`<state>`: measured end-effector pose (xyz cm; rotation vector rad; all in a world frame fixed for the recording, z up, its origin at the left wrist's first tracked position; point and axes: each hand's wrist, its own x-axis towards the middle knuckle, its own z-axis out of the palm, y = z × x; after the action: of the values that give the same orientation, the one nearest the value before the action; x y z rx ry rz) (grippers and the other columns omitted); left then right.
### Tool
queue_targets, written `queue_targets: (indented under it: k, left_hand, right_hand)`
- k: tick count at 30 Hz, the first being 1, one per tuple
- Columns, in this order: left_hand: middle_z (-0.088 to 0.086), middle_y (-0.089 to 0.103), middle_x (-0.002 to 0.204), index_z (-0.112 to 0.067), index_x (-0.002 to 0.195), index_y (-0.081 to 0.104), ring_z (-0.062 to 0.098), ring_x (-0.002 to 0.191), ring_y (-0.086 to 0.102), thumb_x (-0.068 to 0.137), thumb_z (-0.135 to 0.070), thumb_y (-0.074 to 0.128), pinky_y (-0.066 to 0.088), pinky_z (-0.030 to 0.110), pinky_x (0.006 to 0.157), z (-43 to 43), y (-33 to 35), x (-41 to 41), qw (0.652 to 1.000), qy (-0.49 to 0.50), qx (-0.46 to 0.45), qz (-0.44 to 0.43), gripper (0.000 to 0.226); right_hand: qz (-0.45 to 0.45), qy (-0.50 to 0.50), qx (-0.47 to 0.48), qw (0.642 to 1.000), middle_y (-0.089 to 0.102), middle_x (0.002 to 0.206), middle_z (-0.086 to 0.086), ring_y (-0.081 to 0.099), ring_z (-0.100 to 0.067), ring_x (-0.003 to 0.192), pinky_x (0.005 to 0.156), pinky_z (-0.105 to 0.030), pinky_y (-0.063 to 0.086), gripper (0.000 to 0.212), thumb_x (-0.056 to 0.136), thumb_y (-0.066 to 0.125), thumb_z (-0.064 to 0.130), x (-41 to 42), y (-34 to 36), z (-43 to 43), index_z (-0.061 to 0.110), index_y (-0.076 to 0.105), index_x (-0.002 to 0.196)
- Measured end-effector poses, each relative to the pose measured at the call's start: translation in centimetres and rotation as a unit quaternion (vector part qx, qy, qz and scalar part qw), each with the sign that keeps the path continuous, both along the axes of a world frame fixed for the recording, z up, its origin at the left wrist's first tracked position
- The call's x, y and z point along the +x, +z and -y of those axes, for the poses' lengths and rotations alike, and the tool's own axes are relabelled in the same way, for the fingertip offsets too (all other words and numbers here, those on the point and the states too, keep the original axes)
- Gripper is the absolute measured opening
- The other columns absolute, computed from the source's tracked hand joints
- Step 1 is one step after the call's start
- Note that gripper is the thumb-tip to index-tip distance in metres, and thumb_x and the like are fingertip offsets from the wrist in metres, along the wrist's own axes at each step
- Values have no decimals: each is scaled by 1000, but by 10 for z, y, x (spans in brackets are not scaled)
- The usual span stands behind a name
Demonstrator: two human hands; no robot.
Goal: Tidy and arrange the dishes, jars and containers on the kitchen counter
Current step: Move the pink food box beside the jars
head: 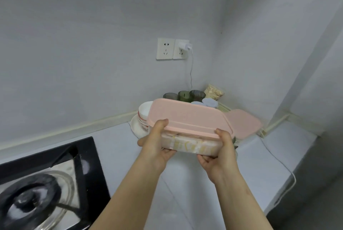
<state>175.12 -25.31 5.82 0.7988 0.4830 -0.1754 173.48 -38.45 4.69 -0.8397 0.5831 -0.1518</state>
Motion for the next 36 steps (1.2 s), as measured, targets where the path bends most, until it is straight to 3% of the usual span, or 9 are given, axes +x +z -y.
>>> queue_targets:
  k: [4,8,11,16,20,25,28,33,36]
  left_hand:
    - [12,64,100,-13,129,40,25,77,65,83,-19,65,56,40,72,56,8,25,1000,-5,2,16,53]
    - [10,59,116,-21,130,38,26,89,64,85,-20,61,56,41,72,104,7,51,996,-44,72,32,50]
    - [9,57,109,-22,123,42,27,91,60,87,-23,58,53,45,82,128,5,65,996,-46,72,-2,39]
    - [11,55,93,-20,111,43,29,99,55,89,-31,56,43,46,102,154,1,84,994,-71,69,-50,28]
    - [12,55,93,-18,113,45,29,92,56,88,-25,56,45,45,88,181,2,105,992,-83,81,-55,27]
    - [13,58,89,-12,98,50,27,78,56,89,-23,55,46,44,78,222,-5,133,990,-112,71,-56,15]
    - [16,58,109,-14,116,48,32,90,61,85,-26,58,51,43,59,241,-12,150,988,-114,82,-62,35]
    - [16,51,124,-17,125,41,36,104,57,83,-27,59,51,42,59,255,-20,163,986,-103,103,-77,47]
    - [16,46,126,-15,126,37,36,109,53,86,-23,59,50,44,66,258,-21,165,985,-111,108,-71,46]
  right_hand:
    - [-2,27,1,1000,64,116,-8,64,-22,86,60,-30,49,50,78,63,31,33,6,58,23,51,126]
    - [-6,17,-3,1000,61,113,-10,62,-24,84,60,-32,48,51,78,64,29,60,7,118,21,49,127]
    - [-13,29,-9,999,61,106,-9,60,-24,83,61,-32,46,51,79,64,28,74,2,150,21,49,128]
    - [-21,42,-2,999,57,92,-6,56,-22,79,79,-36,43,44,82,61,28,96,-4,185,22,50,125]
    - [-20,21,8,1000,57,97,-5,56,-22,87,81,-35,44,35,84,61,32,114,-5,209,24,49,116]
    - [-10,-41,-12,999,55,122,-3,56,-20,101,77,-32,45,55,81,66,37,142,-13,235,23,47,131]
    - [-19,-56,-37,998,56,125,-4,55,-22,110,81,-34,46,54,83,65,31,160,-20,248,20,47,132]
    - [-11,-26,-51,998,52,108,-8,54,-22,88,78,-35,43,29,89,52,21,175,-33,261,15,53,118]
    - [-7,-45,-29,999,54,109,-7,55,-19,87,70,-29,45,34,88,51,19,179,-37,264,17,52,122]
